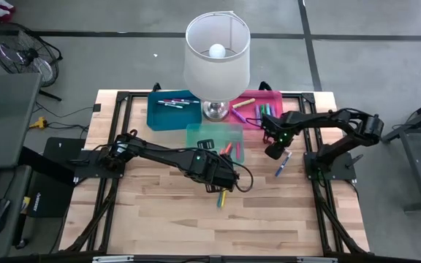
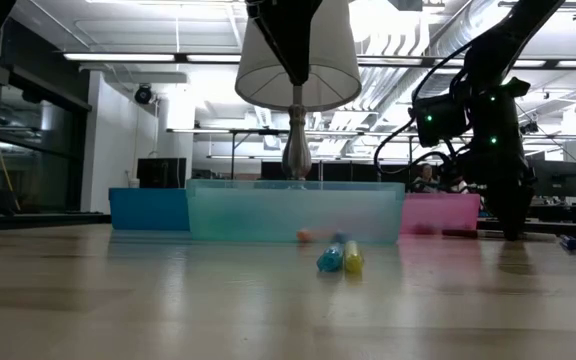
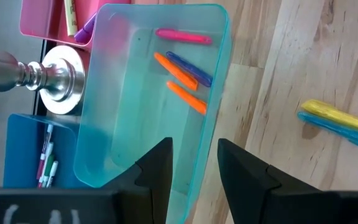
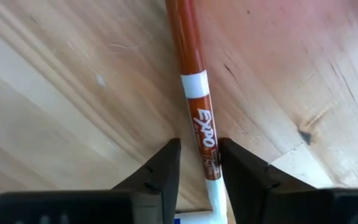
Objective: Pick & Place Markers
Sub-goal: Put the brown marker pen into the blue bin
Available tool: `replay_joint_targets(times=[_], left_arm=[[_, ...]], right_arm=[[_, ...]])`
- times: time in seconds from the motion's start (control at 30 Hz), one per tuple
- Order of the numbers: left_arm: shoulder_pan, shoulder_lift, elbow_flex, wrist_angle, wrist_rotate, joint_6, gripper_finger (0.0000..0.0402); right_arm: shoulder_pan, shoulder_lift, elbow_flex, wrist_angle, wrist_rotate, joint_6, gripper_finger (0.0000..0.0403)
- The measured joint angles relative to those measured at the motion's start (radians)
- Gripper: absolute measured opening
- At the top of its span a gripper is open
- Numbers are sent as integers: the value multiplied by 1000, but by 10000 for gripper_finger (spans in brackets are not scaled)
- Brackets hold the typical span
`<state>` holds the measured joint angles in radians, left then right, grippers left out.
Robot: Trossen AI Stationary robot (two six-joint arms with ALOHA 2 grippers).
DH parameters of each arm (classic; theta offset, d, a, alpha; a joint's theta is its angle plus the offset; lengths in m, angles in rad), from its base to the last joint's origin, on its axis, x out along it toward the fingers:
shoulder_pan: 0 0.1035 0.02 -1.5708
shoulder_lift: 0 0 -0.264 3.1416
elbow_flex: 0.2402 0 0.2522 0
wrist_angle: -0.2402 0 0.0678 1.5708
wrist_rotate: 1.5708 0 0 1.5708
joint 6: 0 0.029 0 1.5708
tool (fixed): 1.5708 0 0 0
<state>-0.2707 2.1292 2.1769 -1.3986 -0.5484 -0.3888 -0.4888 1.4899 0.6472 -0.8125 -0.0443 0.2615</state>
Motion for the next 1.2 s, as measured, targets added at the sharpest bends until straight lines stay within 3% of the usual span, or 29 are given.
replay_joint_targets(times=[0.57,0.8,1.2], left_arm=[[0,0,0,-21,0,-13,124],[0,0,0,-17,0,-27,124],[0,0,0,12,24,-28,124]], right_arm=[[38,-8,-36,46,-3,57,29],[93,-16,-36,43,54,128,23],[106,-176,-12,-39,64,227,19]])
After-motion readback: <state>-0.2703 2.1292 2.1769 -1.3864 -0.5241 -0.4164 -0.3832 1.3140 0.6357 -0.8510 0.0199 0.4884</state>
